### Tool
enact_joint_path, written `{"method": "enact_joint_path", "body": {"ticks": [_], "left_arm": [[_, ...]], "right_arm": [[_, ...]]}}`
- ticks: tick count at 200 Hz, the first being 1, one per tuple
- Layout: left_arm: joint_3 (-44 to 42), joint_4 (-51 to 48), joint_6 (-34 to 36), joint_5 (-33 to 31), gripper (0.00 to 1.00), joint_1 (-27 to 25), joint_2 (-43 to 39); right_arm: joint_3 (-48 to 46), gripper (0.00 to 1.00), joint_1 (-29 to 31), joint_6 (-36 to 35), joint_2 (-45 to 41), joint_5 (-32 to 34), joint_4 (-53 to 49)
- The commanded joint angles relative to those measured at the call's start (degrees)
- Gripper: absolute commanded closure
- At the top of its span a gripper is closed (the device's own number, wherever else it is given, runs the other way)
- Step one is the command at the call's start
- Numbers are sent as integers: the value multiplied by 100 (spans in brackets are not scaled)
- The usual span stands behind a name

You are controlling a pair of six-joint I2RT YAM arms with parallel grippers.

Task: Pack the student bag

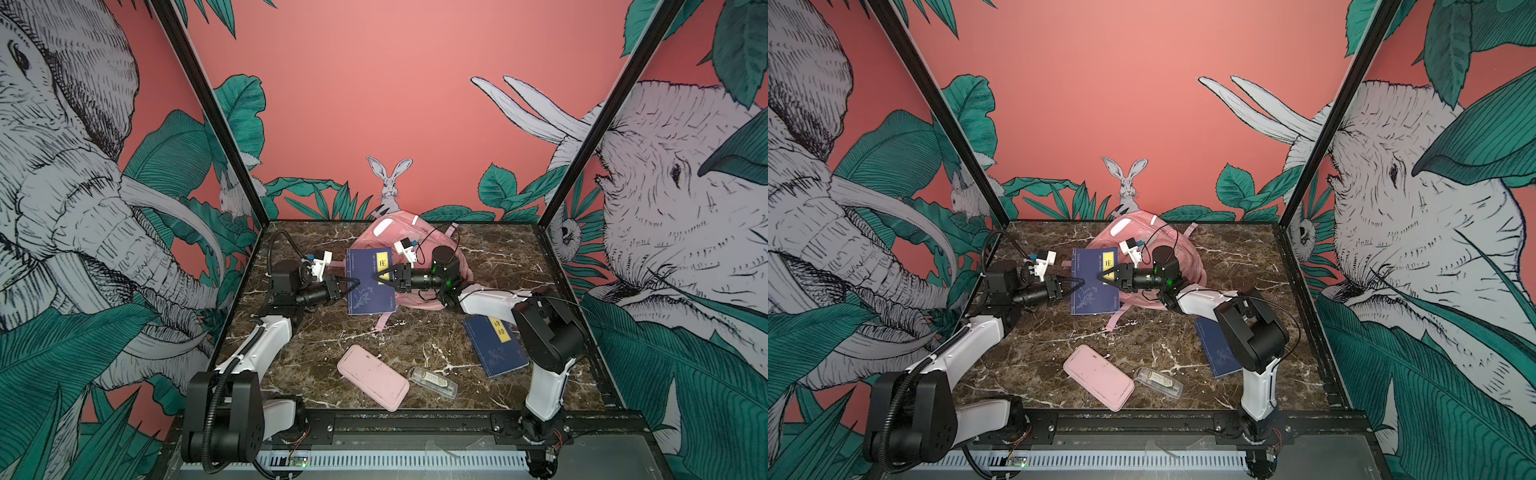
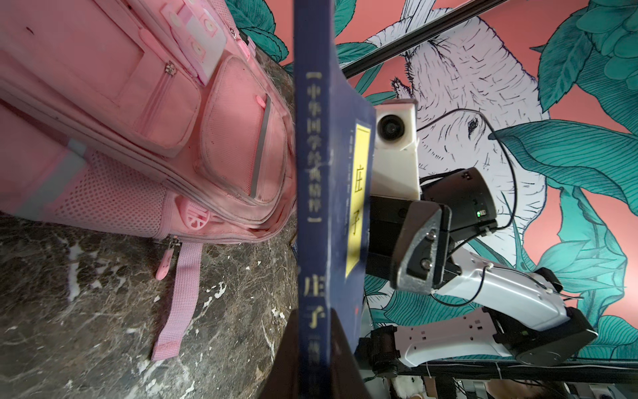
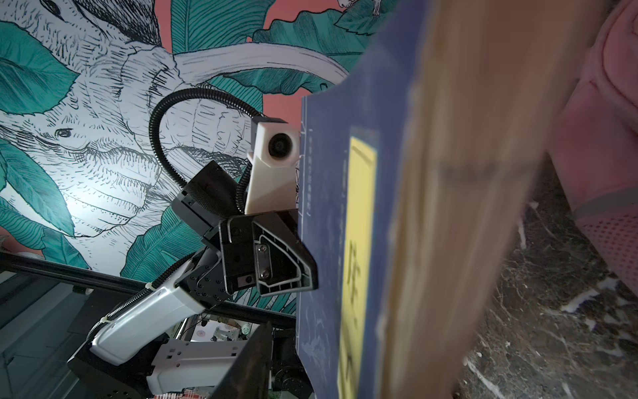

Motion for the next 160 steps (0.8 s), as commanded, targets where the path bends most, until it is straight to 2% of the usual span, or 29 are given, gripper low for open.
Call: {"method": "enact_joint_path", "body": {"ticks": [1, 26, 71, 84, 123, 160], "left_arm": [[168, -239, 251, -34, 100, -24, -33], [201, -463, 381, -117, 100, -27, -34], [284, -696, 513, -193, 100, -23, -33], [289, -729, 521, -221, 97, -24, -27], [310, -766, 514, -329, 79, -25, 15], [373, -978, 636, -383, 53, -24, -9]], "right_arm": [[-3, 65, -12, -116, -296, -81, 227], [21, 73, -14, -16, -296, -81, 348], [-39, 81, -13, -10, -365, -74, 346], [-47, 86, -15, -35, -395, -58, 301], [-74, 97, -23, -105, -471, -44, 171], [-76, 100, -82, -177, -546, 15, -13]]}}
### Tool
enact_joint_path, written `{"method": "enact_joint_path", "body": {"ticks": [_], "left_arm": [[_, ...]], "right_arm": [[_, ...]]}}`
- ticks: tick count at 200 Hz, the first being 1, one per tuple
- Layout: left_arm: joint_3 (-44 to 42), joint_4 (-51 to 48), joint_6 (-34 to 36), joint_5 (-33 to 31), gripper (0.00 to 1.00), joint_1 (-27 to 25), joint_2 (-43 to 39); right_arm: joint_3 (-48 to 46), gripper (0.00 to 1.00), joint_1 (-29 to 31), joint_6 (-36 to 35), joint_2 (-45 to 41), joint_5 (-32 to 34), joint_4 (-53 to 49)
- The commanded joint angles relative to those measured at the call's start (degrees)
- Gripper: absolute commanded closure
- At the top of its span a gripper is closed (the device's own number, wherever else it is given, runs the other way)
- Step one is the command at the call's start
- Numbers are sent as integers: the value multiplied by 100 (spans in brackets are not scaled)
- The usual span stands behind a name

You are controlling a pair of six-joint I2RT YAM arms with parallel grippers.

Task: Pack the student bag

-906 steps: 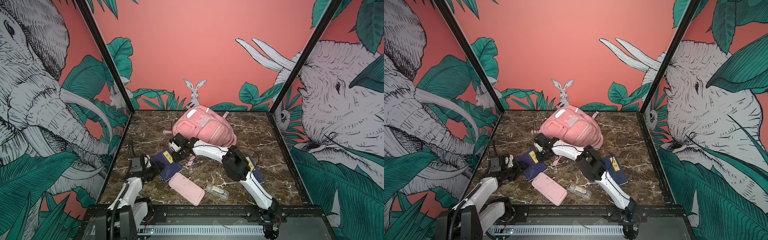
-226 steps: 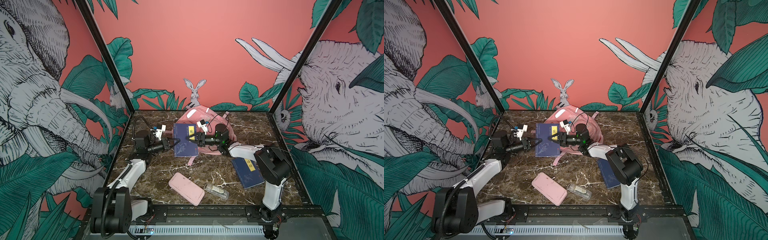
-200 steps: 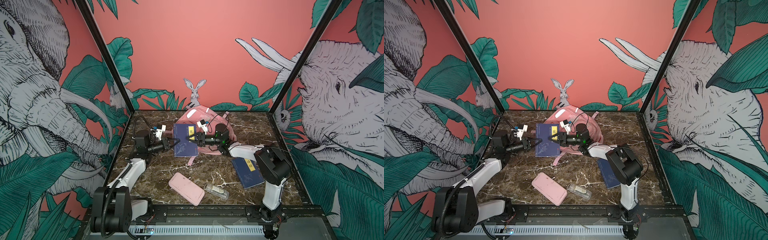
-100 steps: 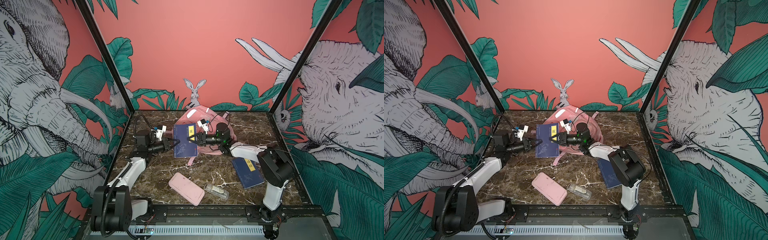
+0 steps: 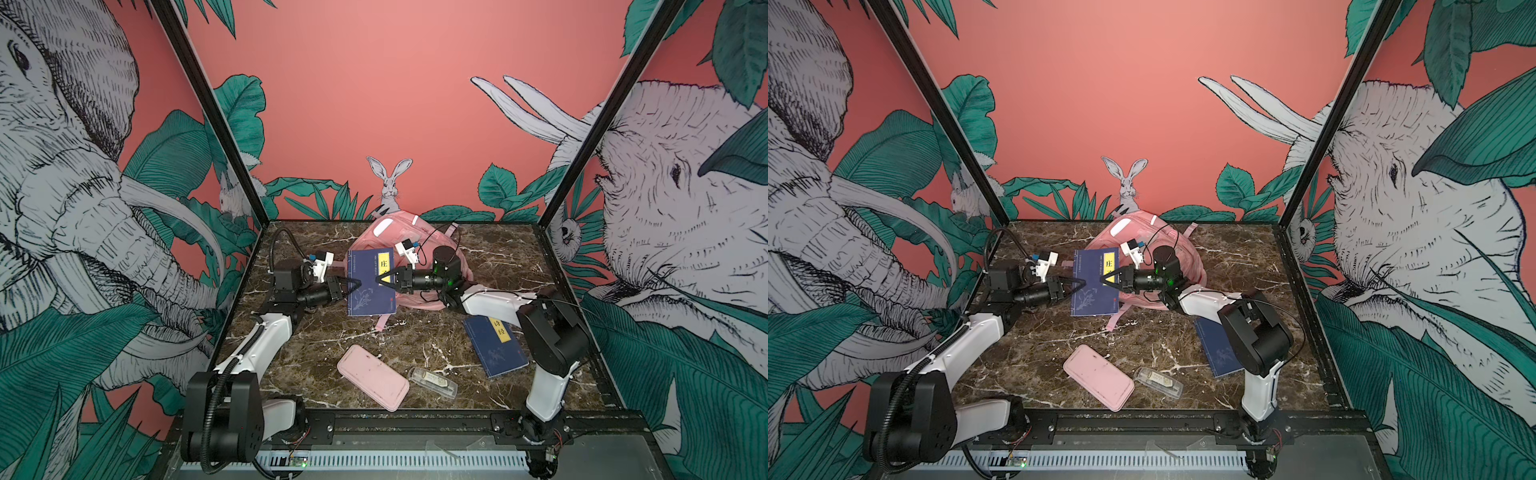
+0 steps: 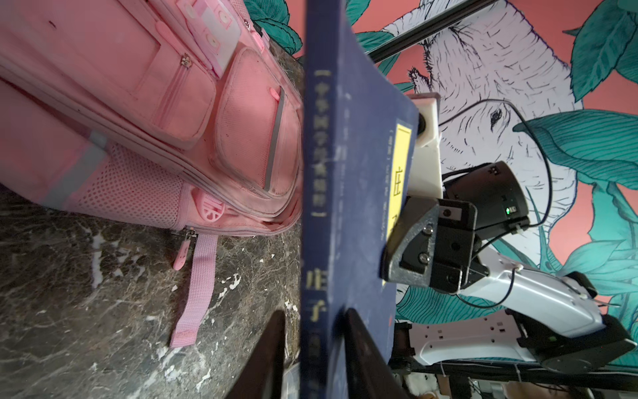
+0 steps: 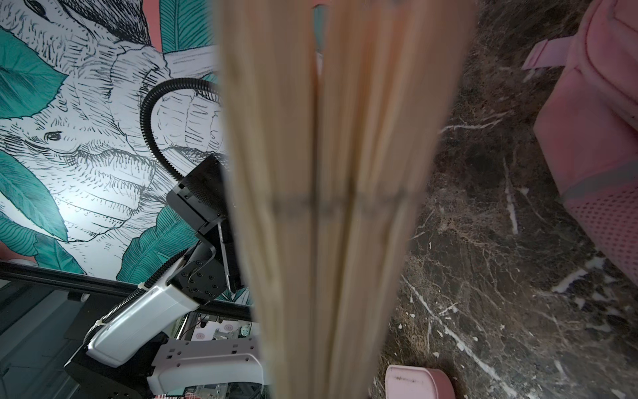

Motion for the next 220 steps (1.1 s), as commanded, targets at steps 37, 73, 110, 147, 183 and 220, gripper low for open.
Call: {"method": "enact_joint_path", "body": {"ticks": [37, 73, 110, 147, 183, 220], "left_arm": [[391, -768, 494, -310, 37, -13, -113], [607, -1093, 645, -511, 36, -12, -158], [802, -1356, 847, -838, 36, -126, -63], [1177, -1660, 1081, -1400, 36, -647, 210], [1876, -2398, 1616, -2439, 36, -1498, 748], [2709, -2900, 1971, -3429, 36, -2418, 1495]], "right_arm": [[-109, 100, -376, -290, -599, -34, -82], [-332, 100, -906, -777, -1123, 201, -1105], [-526, 100, -1540, -1172, -1741, 518, -2085], [-605, 100, -2161, -1687, -2280, 1177, -3477], [-777, 100, -2692, -1887, -2766, 1664, -4243], [-910, 100, -3039, -2080, -3130, 2036, -4888]]}}
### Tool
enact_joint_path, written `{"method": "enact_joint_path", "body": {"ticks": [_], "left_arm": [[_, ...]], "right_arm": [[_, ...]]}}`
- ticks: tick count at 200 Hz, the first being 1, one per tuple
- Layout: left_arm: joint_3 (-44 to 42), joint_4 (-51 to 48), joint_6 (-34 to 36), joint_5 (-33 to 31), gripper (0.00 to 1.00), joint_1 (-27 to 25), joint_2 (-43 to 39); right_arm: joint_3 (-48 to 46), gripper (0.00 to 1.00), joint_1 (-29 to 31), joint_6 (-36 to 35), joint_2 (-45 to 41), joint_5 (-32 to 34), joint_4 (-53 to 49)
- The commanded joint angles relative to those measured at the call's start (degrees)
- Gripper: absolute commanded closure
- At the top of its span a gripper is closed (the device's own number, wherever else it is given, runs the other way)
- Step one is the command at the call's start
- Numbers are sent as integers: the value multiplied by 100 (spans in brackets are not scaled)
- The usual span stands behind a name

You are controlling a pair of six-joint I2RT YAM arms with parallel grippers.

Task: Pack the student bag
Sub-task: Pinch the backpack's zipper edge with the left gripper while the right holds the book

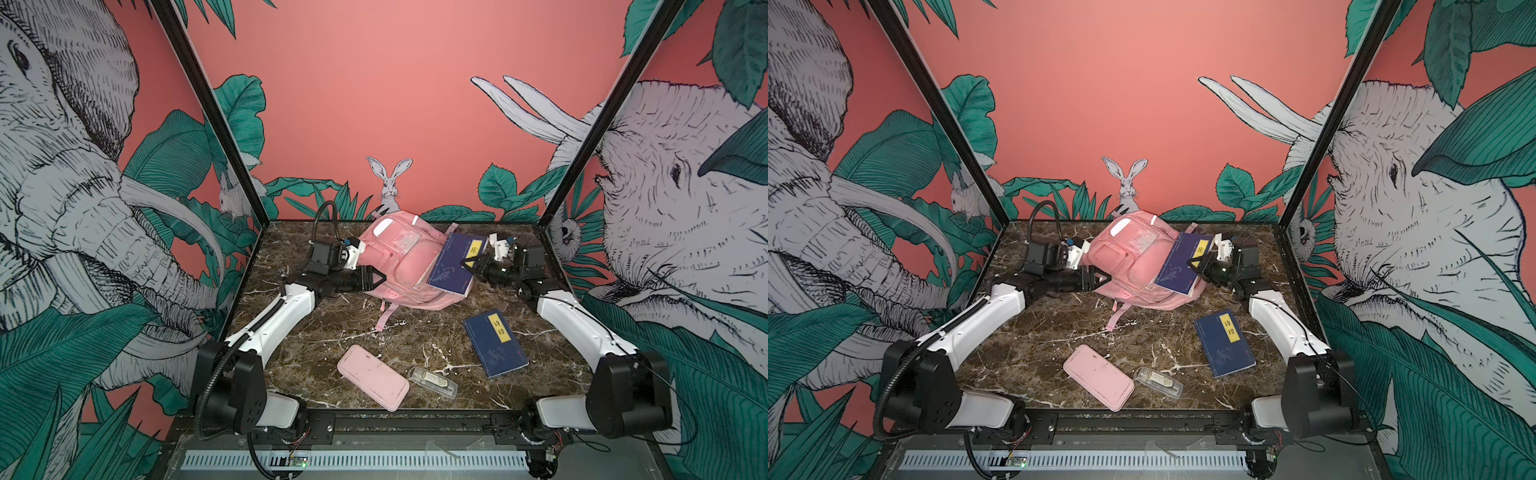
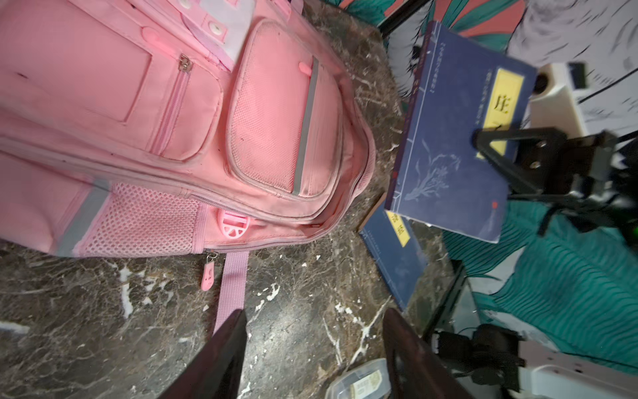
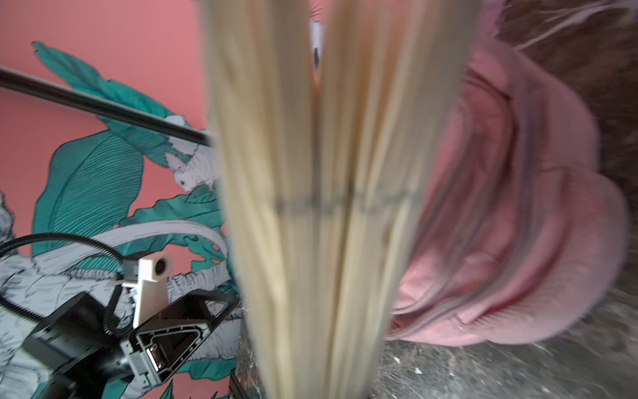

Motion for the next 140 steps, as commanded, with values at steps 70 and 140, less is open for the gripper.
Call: {"method": "enact_joint_path", "body": {"ticks": [70, 140], "left_arm": [[2400, -1610, 890, -2694, 40, -1632, 2220], [3908, -2354, 1265, -3373, 41, -2279, 3445]], "right_arm": [[101, 100, -417, -832, -576, 767, -1377], [122, 100, -535, -1018, -879, 996, -1744]]}}
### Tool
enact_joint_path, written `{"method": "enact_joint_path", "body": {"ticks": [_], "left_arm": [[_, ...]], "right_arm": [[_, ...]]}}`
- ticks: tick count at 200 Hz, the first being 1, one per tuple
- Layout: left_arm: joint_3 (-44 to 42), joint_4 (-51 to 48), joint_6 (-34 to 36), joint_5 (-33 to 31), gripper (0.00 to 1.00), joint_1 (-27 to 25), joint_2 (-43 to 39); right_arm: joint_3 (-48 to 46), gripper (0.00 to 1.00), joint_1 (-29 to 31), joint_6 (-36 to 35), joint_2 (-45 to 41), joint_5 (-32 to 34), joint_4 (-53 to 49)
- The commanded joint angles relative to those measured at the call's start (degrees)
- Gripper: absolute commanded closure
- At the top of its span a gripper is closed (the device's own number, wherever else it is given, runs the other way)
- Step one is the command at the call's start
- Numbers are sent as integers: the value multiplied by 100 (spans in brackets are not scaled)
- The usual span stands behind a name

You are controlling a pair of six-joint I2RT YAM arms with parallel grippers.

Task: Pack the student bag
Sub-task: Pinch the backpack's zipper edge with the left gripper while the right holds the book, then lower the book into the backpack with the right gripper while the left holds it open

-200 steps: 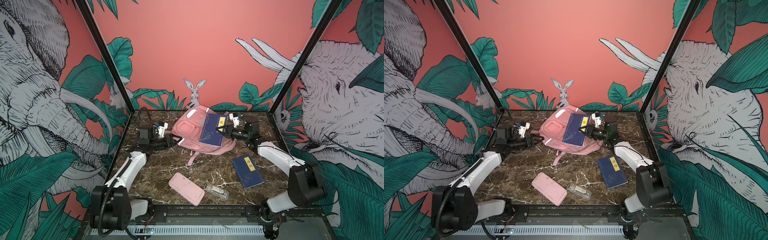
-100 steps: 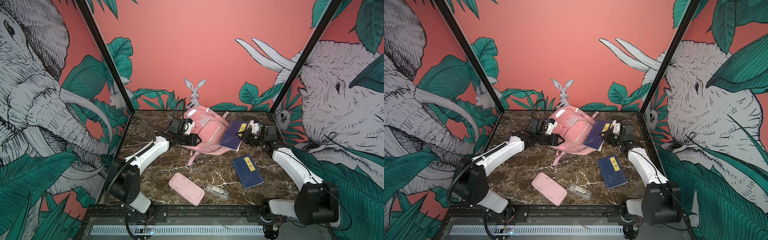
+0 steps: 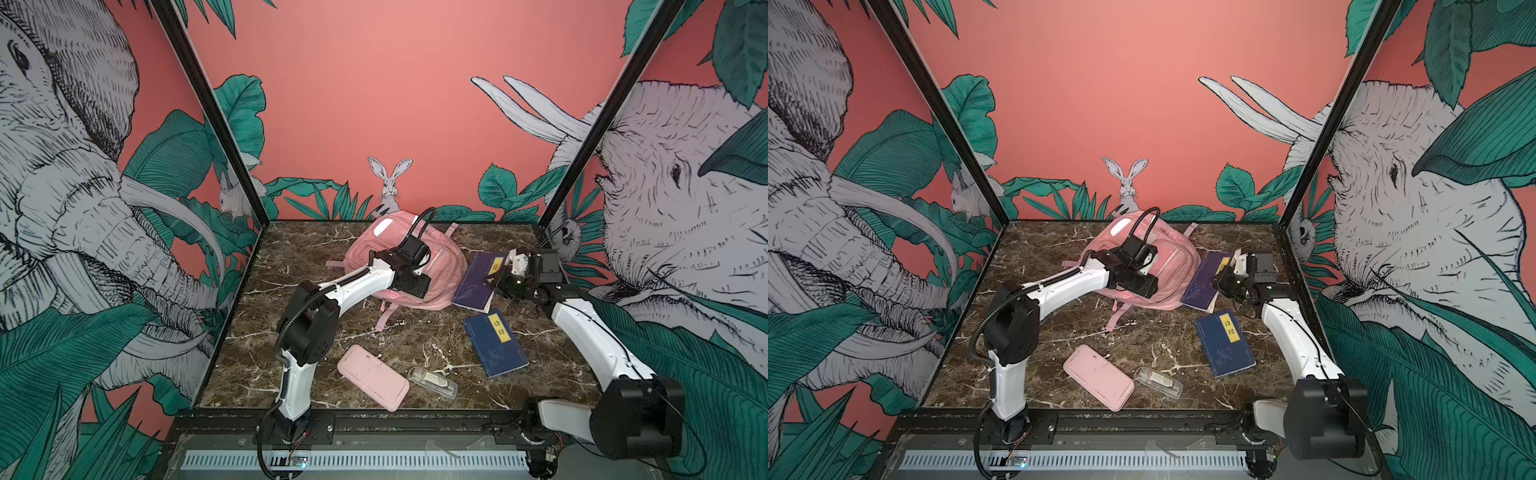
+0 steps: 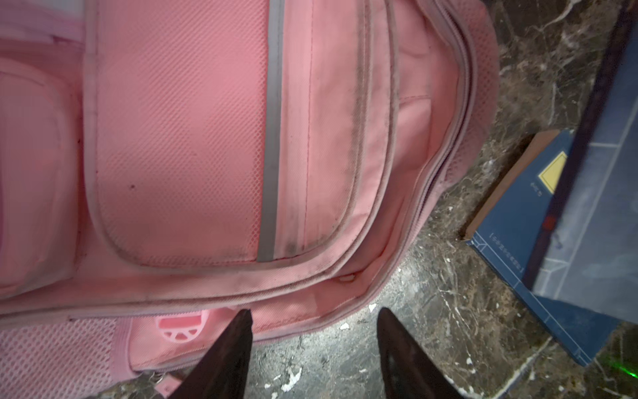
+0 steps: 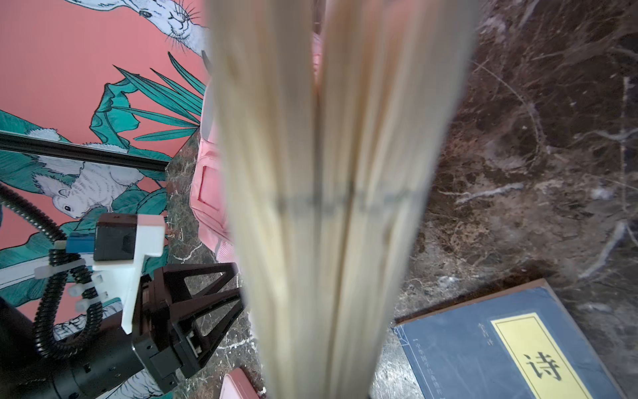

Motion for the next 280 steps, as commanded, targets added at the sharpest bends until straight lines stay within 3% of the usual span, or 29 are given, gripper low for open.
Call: {"method": "enact_joint_path", "body": {"ticks": [1, 92, 137, 198, 235, 280], "left_arm": [[543, -535, 333, -512, 41, -171, 186], [2640, -1563, 1169, -1719, 42, -683, 1660], [2829, -1660, 1227, -2056, 55, -704, 1990], [2847, -1611, 1279, -2411, 60, -704, 2073], [2879, -1600, 1320, -2441, 69, -704, 2084], [2839, -1612, 1304, -2502, 95, -687, 1929]], "right_arm": [[148, 100, -50, -169, -267, 96, 65], [75, 100, -78, -170, -453, 65, -10], [34, 100, -90, -182, -485, 18, -11], [-4, 100, -95, -152, -481, -70, 60], [-24, 100, -90, -150, -479, -80, 69], [-39, 100, -86, -141, -459, -113, 110]]}}
